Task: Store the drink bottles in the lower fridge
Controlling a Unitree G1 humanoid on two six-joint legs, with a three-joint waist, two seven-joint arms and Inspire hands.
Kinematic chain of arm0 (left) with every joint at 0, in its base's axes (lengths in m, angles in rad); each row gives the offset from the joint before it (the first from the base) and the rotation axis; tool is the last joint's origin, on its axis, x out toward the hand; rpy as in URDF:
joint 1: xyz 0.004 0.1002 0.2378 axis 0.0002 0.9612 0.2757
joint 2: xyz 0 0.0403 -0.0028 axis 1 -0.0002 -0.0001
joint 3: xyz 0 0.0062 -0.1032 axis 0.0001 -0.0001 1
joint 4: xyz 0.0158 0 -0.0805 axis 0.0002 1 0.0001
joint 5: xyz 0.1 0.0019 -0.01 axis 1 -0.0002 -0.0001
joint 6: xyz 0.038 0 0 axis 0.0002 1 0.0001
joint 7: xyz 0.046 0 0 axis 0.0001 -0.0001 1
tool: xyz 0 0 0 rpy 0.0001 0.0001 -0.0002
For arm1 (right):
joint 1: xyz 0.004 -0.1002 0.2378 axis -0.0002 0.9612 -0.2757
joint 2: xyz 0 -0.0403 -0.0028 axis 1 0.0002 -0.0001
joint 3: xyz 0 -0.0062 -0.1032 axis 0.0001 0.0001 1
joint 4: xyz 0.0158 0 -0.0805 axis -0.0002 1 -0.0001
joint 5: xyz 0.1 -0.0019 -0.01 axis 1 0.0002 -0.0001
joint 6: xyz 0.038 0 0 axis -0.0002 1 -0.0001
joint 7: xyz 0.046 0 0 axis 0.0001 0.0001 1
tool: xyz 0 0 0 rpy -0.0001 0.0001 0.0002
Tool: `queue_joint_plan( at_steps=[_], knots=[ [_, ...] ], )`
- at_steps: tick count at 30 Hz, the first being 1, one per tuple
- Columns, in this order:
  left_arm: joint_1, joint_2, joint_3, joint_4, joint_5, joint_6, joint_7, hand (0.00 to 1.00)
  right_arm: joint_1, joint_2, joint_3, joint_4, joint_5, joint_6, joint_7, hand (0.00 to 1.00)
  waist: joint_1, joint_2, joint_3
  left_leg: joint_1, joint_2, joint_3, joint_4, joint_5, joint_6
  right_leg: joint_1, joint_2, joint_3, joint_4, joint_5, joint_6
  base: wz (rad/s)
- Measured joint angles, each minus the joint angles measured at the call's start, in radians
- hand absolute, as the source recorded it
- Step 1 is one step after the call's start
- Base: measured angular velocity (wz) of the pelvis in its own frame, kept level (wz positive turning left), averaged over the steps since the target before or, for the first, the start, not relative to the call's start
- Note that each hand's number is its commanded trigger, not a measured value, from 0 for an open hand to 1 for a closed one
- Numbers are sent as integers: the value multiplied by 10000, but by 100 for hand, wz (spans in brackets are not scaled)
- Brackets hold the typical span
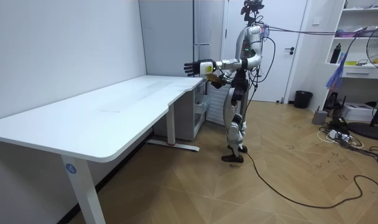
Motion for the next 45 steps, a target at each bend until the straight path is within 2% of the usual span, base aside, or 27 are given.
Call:
queue_joint_plan(
  at_steps=[4, 8, 11, 18, 22, 25, 30, 34, 39, 42, 45],
  knots=[
    [290, 8, 372, 786, 10, 4, 917, 0, 27, 48, -23, 0, 15, 2, -329, 100, 389, -13, -35, 65, -8, -2, -37, 13, -21, 99, 2, -103, -143, 0, -1, 0],
    [414, 9, 699, 1842, 327, 9, 1655, 0, 85, 81, 0, -18, 15, 105, -631, 100, 540, 55, -68, 66, -9, -30, -32, 23, -32, 138, -8, -246, -152, 1, -1, 2],
    [635, 8, 656, 2403, 291, 22, 1990, 0, 93, 43, 73, -17, 145, 225, -840, 100, 654, 35, -73, 61, -12, -52, -38, 23, -32, 157, -7, -269, -158, 0, -1, 0],
    [744, -5, 504, 3796, -213, 125, 2922, 0, 82, 43, 588, -22, 306, 228, -1273, 100, 741, -70, -58, 79, -12, -78, -61, 24, -42, 217, 13, -247, -192, -1, -2, 1],
    [803, -6, 365, 4882, -173, 87, 3139, 0, 82, 82, 666, -22, 1325, 234, -1661, 100, 710, -61, -56, 5, -13, -62, -52, 22, -37, 103, 1, -244, -148, 0, -3, -3],
    [1010, -13, -61, 5455, -172, 109, 3138, 0, 81, 51, 672, -29, 1931, 234, -1866, 100, 705, -57, -56, -5, -26, -63, -66, 21, -35, 113, 17, -255, -154, 0, -3, 0],
    [1192, -12, -610, 6372, -58, 358, 3084, 0, 24, -23, 736, -59, 2575, 232, -2222, 100, 673, -67, -56, 7, -22, -62, -94, 24, -39, 117, 38, -270, -163, 0, -3, -1],
    [1264, -11, -831, 7395, 657, 539, 2639, 0, -38, -37, 782, -18, 2565, 232, -2274, 100, 643, -98, -40, 46, -20, -7, -179, 37, -52, 108, 55, -241, -172, 0, -3, -3],
    [1427, -14, -1183, 8387, 1634, 839, 1766, 0, -34, -33, 801, -16, 2417, 332, -2269, 100, 348, -223, 3, 19, -28, -14, -200, 37, -52, 151, 59, -246, -186, 0, -3, 1],
    [1423, -16, -1573, 8834, 2360, 965, 1337, 0, -33, -77, 872, -16, 2411, 361, -2254, 100, 235, -285, 1, 10, -25, -16, -198, 35, -50, 143, 61, -253, -175, 1, -3, 0],
    [1345, -14, -2215, 9347, 3790, 1319, 826, 0, -35, -64, 872, -14, 2472, 427, -2248, 100, -63, -268, -4, -15, -32, -17, -192, 33, -46, 144, 66, -244, -186, 5, 4, 0]
  ],
)
